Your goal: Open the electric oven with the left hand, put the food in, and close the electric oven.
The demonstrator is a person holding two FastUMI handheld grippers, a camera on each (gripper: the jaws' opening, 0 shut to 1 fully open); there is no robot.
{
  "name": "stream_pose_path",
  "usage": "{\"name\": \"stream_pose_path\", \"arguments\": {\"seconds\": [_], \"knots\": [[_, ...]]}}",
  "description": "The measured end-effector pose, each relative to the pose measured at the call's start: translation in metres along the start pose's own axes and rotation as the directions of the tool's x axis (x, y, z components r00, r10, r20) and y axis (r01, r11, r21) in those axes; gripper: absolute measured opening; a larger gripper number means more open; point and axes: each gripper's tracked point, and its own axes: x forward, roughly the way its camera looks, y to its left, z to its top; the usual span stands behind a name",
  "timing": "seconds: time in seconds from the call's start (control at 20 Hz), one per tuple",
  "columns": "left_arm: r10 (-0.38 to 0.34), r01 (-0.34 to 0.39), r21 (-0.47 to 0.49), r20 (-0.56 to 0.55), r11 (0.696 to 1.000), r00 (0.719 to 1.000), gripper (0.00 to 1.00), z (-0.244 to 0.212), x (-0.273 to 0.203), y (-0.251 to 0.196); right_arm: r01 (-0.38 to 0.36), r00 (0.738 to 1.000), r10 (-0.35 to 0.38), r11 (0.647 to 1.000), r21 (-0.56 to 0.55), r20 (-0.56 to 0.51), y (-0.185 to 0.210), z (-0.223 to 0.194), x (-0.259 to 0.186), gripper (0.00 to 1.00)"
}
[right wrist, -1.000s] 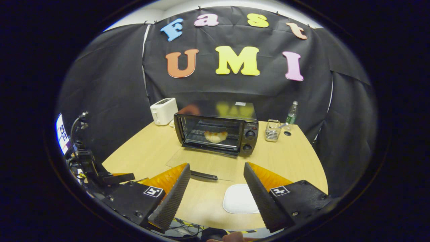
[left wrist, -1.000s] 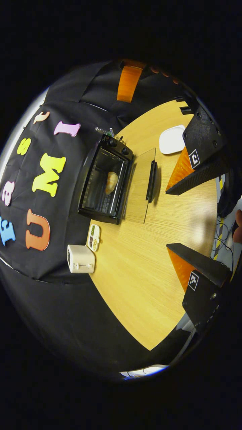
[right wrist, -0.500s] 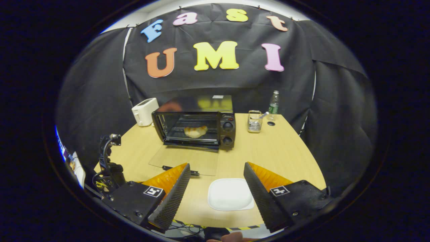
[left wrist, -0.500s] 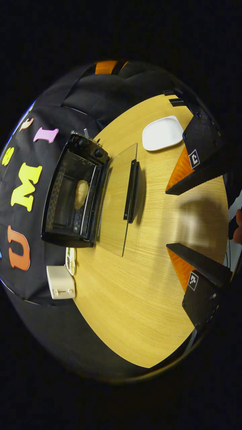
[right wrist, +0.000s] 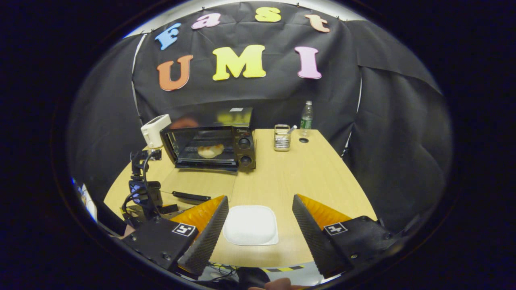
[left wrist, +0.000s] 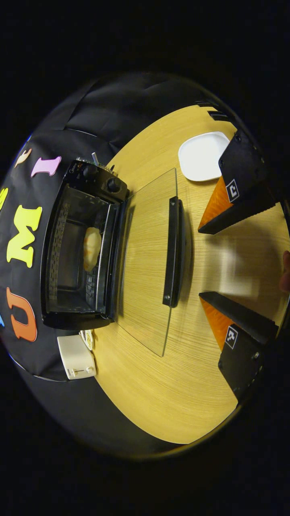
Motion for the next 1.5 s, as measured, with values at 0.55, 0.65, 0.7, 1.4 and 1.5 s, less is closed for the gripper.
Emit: {"name": "stream_pose_path", "arguments": {"seconds": [0.55,0.65,0.7,1.4,1.5], "knots": [[0.003,-0.005,0.048,0.039,0.999,0.999,0.94,0.017,0.004,-0.011,0.016,1.000,-0.016,0.999,0.033,-0.007,-0.021,-0.006,-0.004,1.00],[0.004,-0.007,0.045,0.069,0.999,0.998,0.95,0.028,-0.005,-0.014,0.009,1.000,-0.009,0.999,0.046,-0.008,-0.018,-0.005,-0.003,1.00],[0.004,-0.008,0.048,0.086,0.999,0.996,0.95,0.035,-0.009,-0.014,0.005,1.000,-0.005,0.999,0.049,-0.002,-0.015,-0.003,-0.004,1.00],[-0.045,0.020,0.078,0.332,0.997,0.942,0.95,0.176,-0.049,-0.022,-0.044,0.996,0.039,0.997,0.069,0.079,0.007,0.033,-0.027,0.98],[-0.060,0.028,0.087,0.382,0.996,0.922,0.95,0.201,-0.063,-0.022,-0.050,0.993,0.043,0.997,0.060,0.112,0.011,0.047,-0.031,0.98]]}}
